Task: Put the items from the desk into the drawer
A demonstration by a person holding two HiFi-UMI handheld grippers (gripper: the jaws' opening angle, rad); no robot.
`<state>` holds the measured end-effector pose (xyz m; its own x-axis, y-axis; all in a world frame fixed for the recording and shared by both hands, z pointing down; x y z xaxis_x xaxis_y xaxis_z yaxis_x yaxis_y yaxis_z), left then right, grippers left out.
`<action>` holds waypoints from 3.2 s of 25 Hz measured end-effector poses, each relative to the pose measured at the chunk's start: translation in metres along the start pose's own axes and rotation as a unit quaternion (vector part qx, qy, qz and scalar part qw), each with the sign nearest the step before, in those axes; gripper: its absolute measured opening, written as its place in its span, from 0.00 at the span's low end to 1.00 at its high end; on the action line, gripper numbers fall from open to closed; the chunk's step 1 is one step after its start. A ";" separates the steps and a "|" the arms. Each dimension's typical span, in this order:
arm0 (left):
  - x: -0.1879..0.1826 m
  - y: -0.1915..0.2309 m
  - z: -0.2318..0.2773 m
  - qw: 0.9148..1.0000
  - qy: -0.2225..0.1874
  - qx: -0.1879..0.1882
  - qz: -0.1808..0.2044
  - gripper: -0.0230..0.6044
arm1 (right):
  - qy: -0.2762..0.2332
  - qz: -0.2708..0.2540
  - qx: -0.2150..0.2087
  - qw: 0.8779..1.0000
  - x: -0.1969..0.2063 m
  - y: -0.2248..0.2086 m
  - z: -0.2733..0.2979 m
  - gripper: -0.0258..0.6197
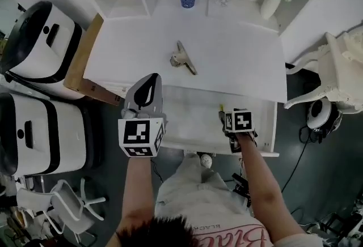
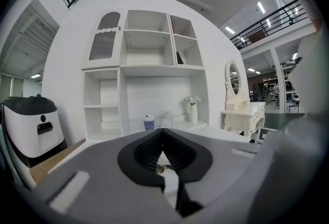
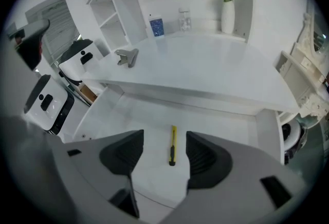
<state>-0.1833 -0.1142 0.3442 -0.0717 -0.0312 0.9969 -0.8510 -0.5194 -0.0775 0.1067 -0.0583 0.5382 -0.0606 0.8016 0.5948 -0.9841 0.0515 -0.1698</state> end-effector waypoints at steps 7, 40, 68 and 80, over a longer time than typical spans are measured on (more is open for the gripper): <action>-0.023 -0.012 -0.015 0.999 -0.032 -0.011 0.010 0.05 | -0.066 -0.043 0.002 0.997 -0.031 0.011 -0.056 0.31; -0.100 -0.066 -0.094 0.983 -0.167 -0.029 0.075 0.05 | -0.572 -0.220 0.027 0.790 -0.101 0.047 -0.302 0.05; -0.072 0.082 -0.049 0.988 -0.148 -0.009 0.043 0.05 | -0.471 -0.215 0.037 0.855 -0.164 0.138 -0.201 0.41; -0.041 0.162 -0.011 0.992 -0.125 -0.006 0.010 0.05 | -0.390 -0.250 0.029 0.886 -0.206 0.188 -0.100 0.44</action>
<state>-0.3239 -0.1879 0.2910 0.0415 -0.2523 0.9668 -0.8572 -0.5061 -0.0952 -0.0491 -0.1545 0.3052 0.3109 0.0305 0.9500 -0.9260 0.2350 0.2955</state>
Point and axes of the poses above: the fingertips, and each gripper's own axes: z forward along the fingers, y to its left, x out of its underside, the point moved 10 cm from there along -z, backward along the fingers, and after that the axes turned 10 degrees about -y, right-handed, at the moved point
